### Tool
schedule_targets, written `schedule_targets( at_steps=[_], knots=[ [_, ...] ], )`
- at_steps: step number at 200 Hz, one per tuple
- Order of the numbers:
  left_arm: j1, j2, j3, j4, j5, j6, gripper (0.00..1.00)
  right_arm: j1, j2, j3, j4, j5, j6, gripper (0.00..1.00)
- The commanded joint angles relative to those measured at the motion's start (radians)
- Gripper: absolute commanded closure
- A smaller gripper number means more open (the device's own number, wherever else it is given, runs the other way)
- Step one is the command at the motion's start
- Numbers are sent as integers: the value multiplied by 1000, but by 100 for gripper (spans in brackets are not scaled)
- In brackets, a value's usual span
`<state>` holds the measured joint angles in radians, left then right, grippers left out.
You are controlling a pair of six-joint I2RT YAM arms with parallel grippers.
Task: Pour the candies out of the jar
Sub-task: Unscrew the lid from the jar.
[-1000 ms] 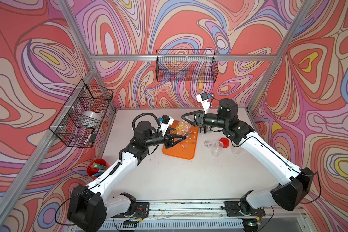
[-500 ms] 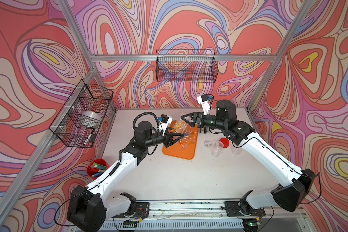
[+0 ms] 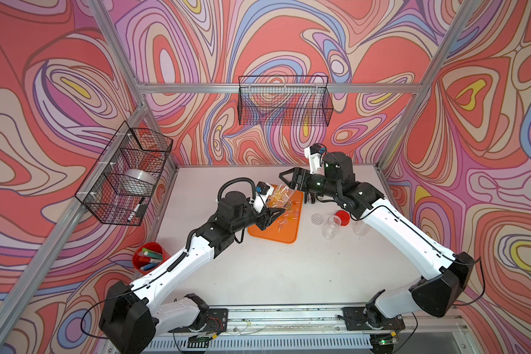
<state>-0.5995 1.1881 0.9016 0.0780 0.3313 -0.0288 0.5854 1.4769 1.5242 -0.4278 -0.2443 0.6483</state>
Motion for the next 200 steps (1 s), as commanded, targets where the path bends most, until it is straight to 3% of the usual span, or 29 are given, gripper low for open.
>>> schedule_targets(
  at_steps=[1,20,66,80,104,136,167,200],
  knots=[
    [-11,0,43,25,-47,26,100,11,-5,-22,-6,37,20,32],
    [-16,6,48,23,-54,26,100,13,-8,-33,3,37,27,44],
    [-15,6,47,44,-15,9,100,12,-14,-34,16,-33,-43,54],
    [12,5,48,55,97,-3,100,12,-37,-56,69,-155,-134,56],
    [92,4,33,158,386,-114,100,11,-74,-84,126,-451,-258,59],
    [144,1,26,268,548,-227,100,4,-112,-90,107,-618,-303,64],
    [145,15,43,269,564,-248,100,2,-126,-89,80,-558,-304,61],
    [143,-5,40,200,483,-196,100,2,-130,-53,18,-265,-258,48]
  ],
)
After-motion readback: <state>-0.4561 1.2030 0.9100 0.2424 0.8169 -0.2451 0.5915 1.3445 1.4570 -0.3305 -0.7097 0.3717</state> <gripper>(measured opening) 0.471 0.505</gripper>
